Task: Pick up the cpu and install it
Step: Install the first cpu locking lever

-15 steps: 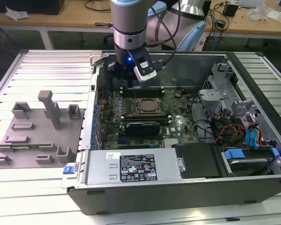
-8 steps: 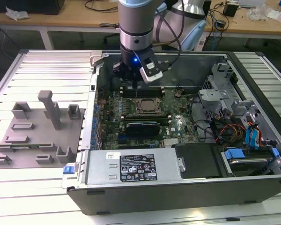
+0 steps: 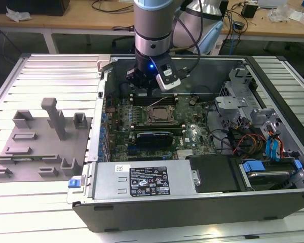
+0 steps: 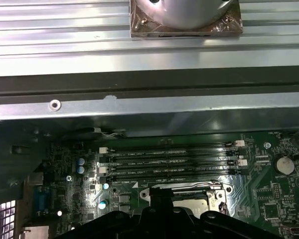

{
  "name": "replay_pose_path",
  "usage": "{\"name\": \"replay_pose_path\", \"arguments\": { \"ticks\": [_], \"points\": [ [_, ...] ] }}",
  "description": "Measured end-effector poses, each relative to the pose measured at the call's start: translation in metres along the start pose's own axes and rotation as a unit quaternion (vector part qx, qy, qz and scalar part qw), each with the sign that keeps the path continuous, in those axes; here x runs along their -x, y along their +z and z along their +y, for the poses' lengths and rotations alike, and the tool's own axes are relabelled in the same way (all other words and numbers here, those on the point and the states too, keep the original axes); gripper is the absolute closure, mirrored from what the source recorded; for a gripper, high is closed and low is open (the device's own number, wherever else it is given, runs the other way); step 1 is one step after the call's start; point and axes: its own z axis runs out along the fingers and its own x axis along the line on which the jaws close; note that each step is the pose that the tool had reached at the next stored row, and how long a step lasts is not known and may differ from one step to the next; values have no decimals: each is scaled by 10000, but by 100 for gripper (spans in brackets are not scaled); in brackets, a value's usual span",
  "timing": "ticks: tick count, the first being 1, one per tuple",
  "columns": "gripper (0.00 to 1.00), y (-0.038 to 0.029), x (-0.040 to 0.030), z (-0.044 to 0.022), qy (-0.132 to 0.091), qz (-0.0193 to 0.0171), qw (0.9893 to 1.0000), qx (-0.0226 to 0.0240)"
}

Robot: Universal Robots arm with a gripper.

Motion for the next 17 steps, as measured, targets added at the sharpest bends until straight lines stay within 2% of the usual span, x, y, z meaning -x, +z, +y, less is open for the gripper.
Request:
{"name": "replay_pose_path", "arguments": {
  "ticks": [4,10,12,15,17],
  "points": [
    [89,10,3,-1,19,-6,10000,-3],
    [89,50,1,-11,303,-65,9995,-17],
    [89,84,0,-18,468,-100,9989,-20],
    [89,129,6,-27,769,-164,9969,-25],
    [89,143,48,-28,788,-167,9967,-26]
  ]
}}
